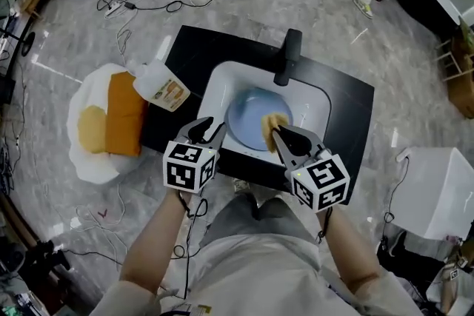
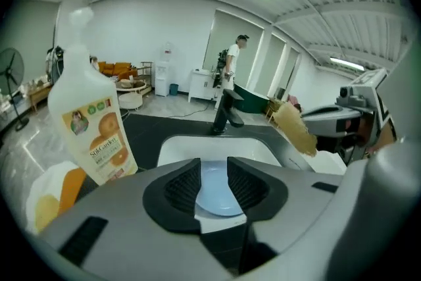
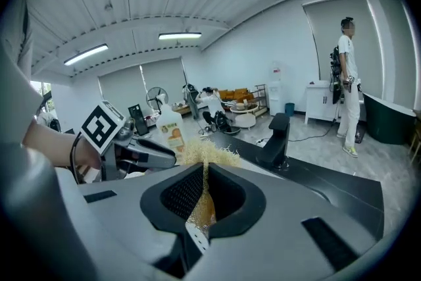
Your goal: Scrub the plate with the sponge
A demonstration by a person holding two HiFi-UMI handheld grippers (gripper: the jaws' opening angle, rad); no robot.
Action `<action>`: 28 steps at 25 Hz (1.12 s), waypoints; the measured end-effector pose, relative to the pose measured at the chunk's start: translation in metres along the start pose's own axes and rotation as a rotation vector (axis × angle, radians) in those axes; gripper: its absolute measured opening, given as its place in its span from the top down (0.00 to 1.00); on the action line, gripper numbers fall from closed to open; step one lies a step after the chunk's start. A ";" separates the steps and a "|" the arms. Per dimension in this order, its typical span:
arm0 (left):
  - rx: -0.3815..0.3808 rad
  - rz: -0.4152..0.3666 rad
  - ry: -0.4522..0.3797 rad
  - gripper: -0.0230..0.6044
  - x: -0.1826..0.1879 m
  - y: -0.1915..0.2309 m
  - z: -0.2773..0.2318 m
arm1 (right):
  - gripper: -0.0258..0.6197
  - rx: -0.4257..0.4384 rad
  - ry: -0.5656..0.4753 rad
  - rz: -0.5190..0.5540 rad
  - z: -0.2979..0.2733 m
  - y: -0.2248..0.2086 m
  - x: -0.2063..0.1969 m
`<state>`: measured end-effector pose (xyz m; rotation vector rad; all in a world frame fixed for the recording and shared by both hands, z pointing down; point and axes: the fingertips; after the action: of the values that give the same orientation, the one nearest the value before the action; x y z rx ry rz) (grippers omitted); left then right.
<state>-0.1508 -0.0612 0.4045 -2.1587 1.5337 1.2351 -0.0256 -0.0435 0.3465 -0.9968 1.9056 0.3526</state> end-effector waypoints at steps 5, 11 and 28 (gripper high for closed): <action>-0.015 0.052 0.096 0.75 -0.018 0.021 -0.046 | 0.89 0.012 0.055 -0.005 -0.043 -0.015 -0.022; -0.024 0.091 0.231 0.75 -0.050 0.038 -0.096 | 0.89 0.043 0.137 -0.028 -0.096 -0.030 -0.061; 0.015 0.216 0.454 0.75 -0.112 0.068 -0.187 | 0.89 0.134 0.410 0.025 -0.201 -0.068 -0.177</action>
<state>-0.1270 -0.1270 0.6221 -2.4324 1.9853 0.8116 -0.0515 -0.1181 0.6111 -1.0119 2.2764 0.0307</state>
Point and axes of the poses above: the fingertips, and each gripper's own axes: z backward along the fingers, y to its left, x out of its top, and after that the axes turned 3 degrees about z, right-handed
